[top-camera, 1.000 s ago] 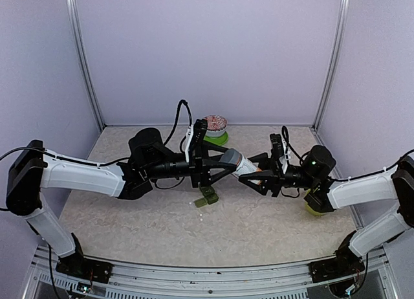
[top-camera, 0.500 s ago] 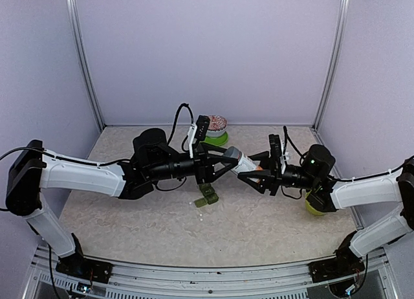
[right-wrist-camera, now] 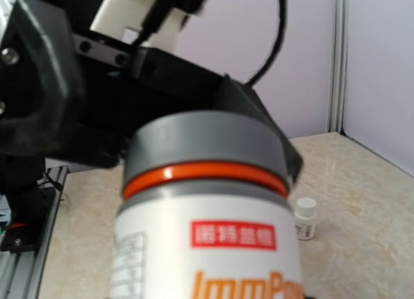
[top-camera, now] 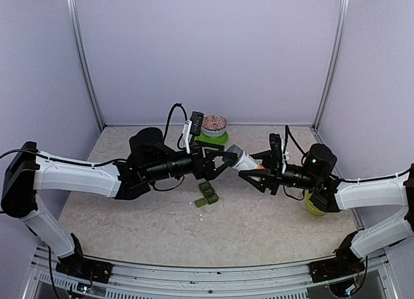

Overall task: Sort the pills into containers
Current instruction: Unscrew the lid of the pill bottle from the pill bottle.

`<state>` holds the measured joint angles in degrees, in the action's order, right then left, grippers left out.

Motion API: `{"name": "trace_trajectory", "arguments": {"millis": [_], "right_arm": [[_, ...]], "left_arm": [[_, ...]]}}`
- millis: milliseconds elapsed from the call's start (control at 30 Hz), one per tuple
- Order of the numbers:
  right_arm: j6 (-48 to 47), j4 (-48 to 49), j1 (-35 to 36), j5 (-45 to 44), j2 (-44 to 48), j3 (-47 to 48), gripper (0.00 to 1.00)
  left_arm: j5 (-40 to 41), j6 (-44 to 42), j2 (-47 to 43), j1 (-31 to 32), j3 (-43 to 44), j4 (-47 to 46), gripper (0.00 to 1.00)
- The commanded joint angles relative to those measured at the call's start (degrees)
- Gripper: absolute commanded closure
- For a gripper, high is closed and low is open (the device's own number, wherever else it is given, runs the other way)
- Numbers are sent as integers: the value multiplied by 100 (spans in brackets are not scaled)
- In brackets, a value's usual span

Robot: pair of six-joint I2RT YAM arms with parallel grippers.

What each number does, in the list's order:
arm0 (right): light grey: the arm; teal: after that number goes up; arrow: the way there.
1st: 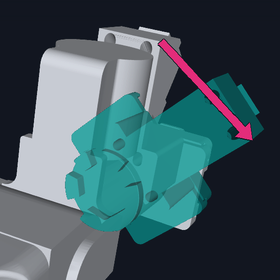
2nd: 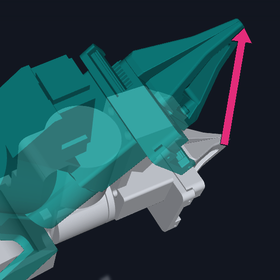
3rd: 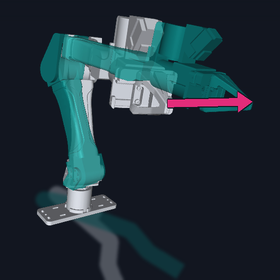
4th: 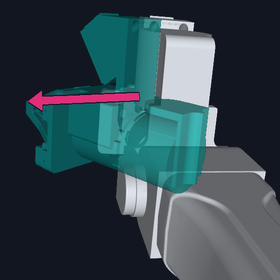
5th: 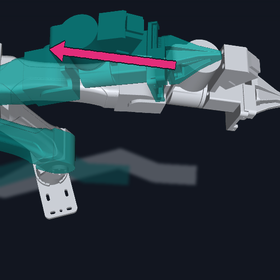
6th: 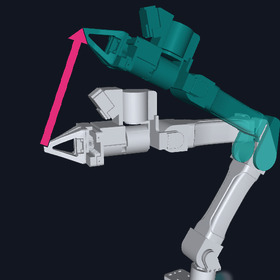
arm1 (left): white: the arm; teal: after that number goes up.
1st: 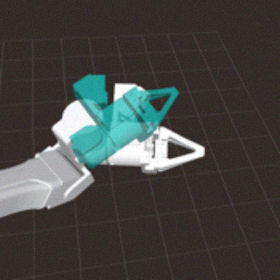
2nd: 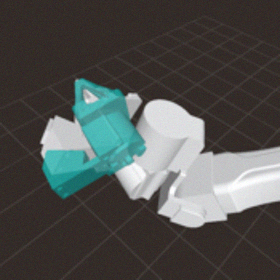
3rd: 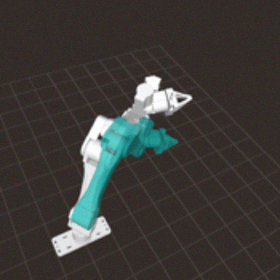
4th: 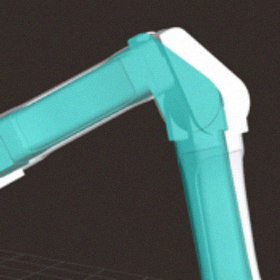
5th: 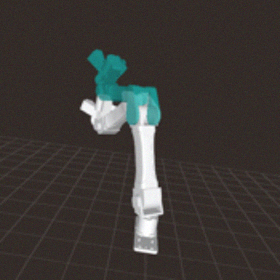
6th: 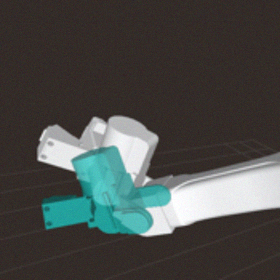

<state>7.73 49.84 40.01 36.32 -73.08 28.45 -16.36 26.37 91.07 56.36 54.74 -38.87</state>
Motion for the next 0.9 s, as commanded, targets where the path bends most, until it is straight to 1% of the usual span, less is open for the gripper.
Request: {"name": "trace_trajectory", "arguments": {"millis": [0,100,133,300,367,467,600,867], "right_arm": [[367,138,42,202,250,-32,74],[570,213,61,284,330,-86,74],[656,249,72,326,331,-88,74],[1042,547,244,574,153,-5,74],[1088,602,370,608,56,47,74],[1162,701,505,650,-101,119,74],[1340,947,592,747,-306,172,74],[1587,1287,622,774,-561,220,74]], "left_arm": [[-184,-343,-445,-108,-408,-820,1],[-534,-497,-561,-197,-534,-1034,1],[-708,-695,-577,-224,-542,-1066,1],[-1583,-1269,-401,-295,-306,-939,1],[-1938,-1364,-292,-303,-197,-939,1],[-2254,-1438,-145,-294,-58,-963,1],[-2459,-1507,-36,-244,-22,-1121,1],[-2784,-1705,112,-111,57,-935,1]]}}
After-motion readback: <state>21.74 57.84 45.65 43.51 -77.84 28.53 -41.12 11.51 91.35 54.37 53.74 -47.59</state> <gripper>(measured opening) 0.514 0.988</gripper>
